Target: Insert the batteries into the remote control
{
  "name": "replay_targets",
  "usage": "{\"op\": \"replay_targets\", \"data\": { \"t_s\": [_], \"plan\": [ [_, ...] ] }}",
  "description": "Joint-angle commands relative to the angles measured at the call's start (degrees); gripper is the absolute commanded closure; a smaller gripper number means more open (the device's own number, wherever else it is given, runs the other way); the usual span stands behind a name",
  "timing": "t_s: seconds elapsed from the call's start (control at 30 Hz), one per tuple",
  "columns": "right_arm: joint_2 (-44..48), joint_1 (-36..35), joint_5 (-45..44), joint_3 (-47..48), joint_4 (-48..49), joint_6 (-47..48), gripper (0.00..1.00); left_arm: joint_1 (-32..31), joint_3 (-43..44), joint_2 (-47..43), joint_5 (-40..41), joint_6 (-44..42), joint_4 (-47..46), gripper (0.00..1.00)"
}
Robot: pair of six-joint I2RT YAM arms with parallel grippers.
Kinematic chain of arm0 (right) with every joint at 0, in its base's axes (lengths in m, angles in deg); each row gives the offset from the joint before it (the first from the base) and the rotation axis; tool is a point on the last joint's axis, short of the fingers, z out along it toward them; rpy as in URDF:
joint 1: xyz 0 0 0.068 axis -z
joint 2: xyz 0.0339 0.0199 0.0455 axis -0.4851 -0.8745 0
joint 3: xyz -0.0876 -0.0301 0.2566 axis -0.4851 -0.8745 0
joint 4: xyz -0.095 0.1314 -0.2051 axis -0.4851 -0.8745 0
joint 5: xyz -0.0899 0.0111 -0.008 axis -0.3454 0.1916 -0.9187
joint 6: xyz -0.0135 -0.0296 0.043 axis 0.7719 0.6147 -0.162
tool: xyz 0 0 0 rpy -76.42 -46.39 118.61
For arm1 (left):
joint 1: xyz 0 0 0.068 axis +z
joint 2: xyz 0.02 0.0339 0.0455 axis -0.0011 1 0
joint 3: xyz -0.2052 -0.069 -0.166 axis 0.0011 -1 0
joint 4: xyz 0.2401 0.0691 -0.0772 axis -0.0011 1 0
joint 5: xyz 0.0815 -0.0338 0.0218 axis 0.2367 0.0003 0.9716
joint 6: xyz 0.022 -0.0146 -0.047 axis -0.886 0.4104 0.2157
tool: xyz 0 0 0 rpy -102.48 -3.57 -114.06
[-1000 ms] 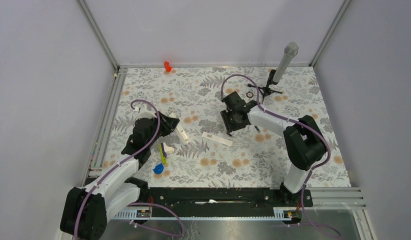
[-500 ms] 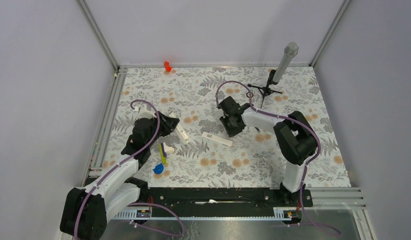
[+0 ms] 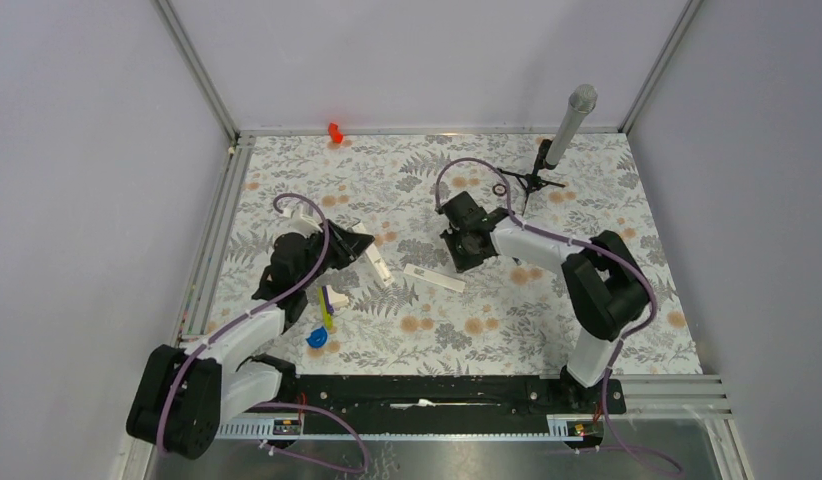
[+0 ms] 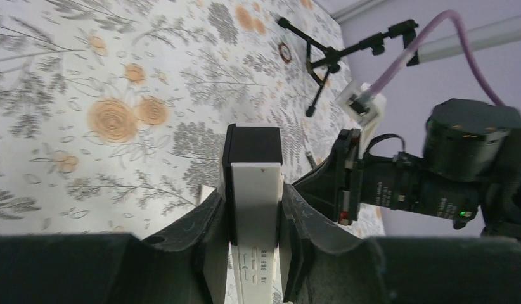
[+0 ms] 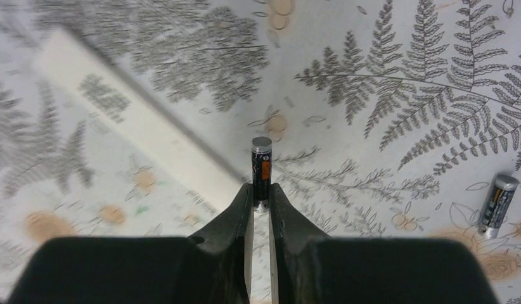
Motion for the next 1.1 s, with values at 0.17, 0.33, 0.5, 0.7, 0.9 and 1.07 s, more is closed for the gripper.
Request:
{"op": "replay_targets", "data": {
  "t_s": [0.17, 0.33, 0.5, 0.7, 0.9, 1.07],
  "plan": [
    [15.8, -1.1, 17.8, 1.2, 0.8, -7.2, 0.9, -3.3, 2.4, 11.2, -9.5, 7.3, -18.8, 1.0],
    [17.6, -4.3, 20.6, 4.4, -1.5, -11.6, 0.9, -5.7, 3.1, 16.4, -8.2, 10.5, -23.2, 1.0],
    [18.1, -7.9, 14.9, 5.6, -2.7, -15.0, 0.9, -6.1, 3.0, 21.0, -8.1, 15.8, -27.5, 1.0],
    [15.9, -10.8, 11.0, 7.4, -4.7, -14.5, 0.89, -6.1, 2.7, 24.4, -9.3, 19.4, -31.8, 1.0],
    [14.1, -12.0, 10.0, 8.9, -6.1, -12.9, 0.88, -6.1, 3.0, 25.5, -10.5, 20.2, -33.5, 1.0],
    [12.2, -12.5, 9.0, 10.0, -7.4, -11.5, 0.87, -6.1, 3.0, 25.3, -11.0, 20.0, -33.1, 1.0]
  ]
}}
